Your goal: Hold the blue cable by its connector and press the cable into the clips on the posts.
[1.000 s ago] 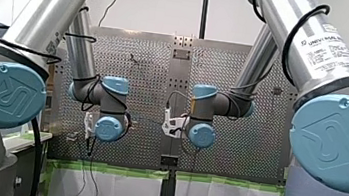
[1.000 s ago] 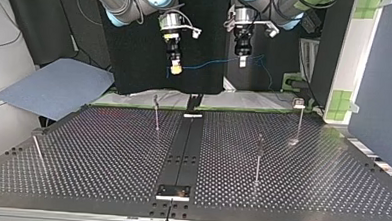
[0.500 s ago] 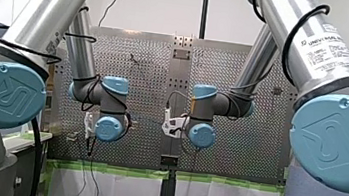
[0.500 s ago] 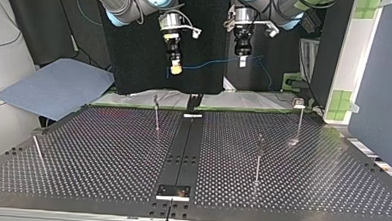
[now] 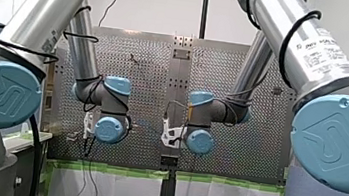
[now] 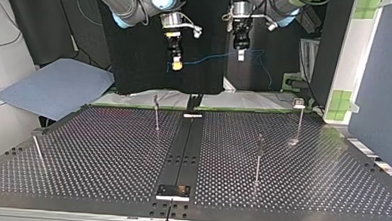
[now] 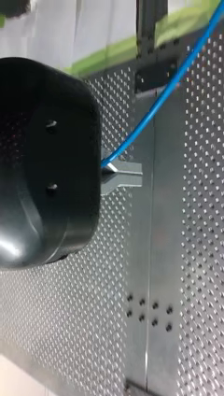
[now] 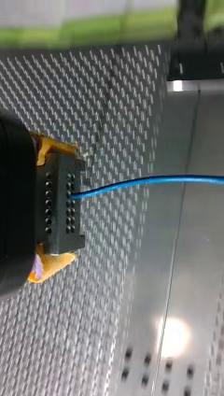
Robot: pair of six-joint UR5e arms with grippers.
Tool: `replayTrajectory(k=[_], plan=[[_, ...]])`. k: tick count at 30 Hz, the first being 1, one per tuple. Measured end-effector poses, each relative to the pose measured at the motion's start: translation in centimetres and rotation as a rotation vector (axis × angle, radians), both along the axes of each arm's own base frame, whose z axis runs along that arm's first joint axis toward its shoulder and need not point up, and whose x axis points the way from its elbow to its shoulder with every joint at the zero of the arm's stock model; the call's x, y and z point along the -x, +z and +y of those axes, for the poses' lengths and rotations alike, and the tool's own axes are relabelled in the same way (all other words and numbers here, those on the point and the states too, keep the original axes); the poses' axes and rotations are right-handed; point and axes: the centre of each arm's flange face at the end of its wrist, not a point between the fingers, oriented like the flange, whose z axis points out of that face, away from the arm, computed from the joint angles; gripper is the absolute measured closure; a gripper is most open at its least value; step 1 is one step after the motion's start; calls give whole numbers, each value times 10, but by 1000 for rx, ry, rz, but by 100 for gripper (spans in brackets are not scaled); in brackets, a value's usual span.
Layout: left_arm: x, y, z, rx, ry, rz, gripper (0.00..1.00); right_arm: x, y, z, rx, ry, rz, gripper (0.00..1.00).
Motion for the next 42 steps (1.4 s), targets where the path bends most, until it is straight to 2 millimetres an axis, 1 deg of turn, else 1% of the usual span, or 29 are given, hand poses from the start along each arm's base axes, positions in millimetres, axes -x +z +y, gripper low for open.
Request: replayTrajectory(k=[1,4,7,18,22,30,33,37,42], plan=[[3,-1,-1,-6,1,6,99,2,-8,2,-18,-1,19,100],[9,-2,1,-27,17,29,99,7,-23,7,-58,-2,62,100],[12,-4,4,-44,38,47,99,10,-30,10,-83,-2,89,100],[14,-5,5,-55,51,55,99,14,-32,11,-97,-8,108,100],[15,2,2,-50,59,27,99,13,-18,5,-93,-39,97,100],[12,28,2,-49,81,-21,99,12,14,4,-100,-61,60,100],[11,36,3,-58,82,-22,99,8,32,-1,-82,-46,35,100],[6,50,3,-62,80,-30,99,-3,61,-10,-54,-32,-4,100],[-11,78,-3,-35,85,-65,99,-14,97,-19,-24,-17,-40,100]])
